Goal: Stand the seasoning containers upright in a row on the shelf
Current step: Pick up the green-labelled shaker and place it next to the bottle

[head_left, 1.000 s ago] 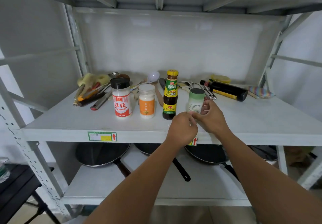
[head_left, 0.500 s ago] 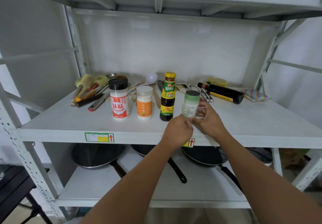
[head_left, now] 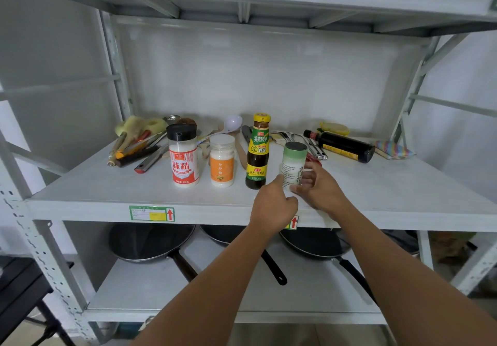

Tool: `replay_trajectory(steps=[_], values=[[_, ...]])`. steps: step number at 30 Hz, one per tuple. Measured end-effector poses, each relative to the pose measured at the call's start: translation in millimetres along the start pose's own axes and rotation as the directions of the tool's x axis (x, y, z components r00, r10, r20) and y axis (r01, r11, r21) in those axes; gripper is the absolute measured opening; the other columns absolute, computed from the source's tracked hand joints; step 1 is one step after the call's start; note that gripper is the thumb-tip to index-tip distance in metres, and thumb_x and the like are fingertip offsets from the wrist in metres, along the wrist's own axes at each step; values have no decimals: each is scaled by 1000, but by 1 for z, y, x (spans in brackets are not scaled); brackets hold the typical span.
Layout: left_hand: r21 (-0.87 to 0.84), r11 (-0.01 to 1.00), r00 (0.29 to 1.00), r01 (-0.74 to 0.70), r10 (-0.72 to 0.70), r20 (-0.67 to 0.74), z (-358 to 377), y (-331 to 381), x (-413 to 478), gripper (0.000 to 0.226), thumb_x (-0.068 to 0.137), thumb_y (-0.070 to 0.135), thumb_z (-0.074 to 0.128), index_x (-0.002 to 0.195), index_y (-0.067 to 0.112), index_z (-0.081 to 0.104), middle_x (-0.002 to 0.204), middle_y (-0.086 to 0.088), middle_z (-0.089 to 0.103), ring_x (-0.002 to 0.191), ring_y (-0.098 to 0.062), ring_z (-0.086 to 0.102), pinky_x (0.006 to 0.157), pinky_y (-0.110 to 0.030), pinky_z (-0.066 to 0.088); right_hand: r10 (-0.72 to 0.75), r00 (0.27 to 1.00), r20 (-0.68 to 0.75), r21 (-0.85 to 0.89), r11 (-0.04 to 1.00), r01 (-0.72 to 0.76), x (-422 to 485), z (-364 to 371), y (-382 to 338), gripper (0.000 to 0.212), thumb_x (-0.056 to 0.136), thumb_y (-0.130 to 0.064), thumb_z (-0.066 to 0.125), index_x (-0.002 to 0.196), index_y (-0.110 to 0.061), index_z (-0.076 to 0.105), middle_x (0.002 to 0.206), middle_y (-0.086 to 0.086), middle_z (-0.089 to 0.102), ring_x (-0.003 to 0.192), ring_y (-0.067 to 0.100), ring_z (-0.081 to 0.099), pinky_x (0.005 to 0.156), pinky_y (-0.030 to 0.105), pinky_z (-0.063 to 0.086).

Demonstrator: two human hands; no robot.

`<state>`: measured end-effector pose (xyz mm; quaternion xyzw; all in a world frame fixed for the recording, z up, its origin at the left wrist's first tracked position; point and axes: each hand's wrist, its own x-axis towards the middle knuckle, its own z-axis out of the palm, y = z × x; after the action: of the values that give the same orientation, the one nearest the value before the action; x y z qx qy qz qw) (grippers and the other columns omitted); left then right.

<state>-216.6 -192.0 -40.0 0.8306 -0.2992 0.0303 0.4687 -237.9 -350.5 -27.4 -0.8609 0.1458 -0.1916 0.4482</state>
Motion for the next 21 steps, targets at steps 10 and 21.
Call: replay_trajectory(steps=[10, 21], values=[[24, 1000, 999, -8, 7, 44, -2, -3, 9, 56, 90, 24, 60, 145, 18, 47, 132, -2, 66, 110, -22, 64, 86, -31, 54, -23, 998, 60, -2, 1000, 23, 3, -2, 3, 69, 83, -14, 86, 143, -24, 54, 130, -2, 72, 116, 16, 69, 107, 44, 53], [-5, 1000, 996, -23, 23, 84, -1, -7, 12, 57, 89, 24, 62, 145, 19, 48, 131, -1, 66, 104, -17, 62, 83, -26, 49, -25, 1000, 12, -21, 999, 25, 3, 0, 5, 72, 78, -17, 89, 141, -20, 55, 124, 0, 72, 111, 18, 70, 104, 47, 55]])
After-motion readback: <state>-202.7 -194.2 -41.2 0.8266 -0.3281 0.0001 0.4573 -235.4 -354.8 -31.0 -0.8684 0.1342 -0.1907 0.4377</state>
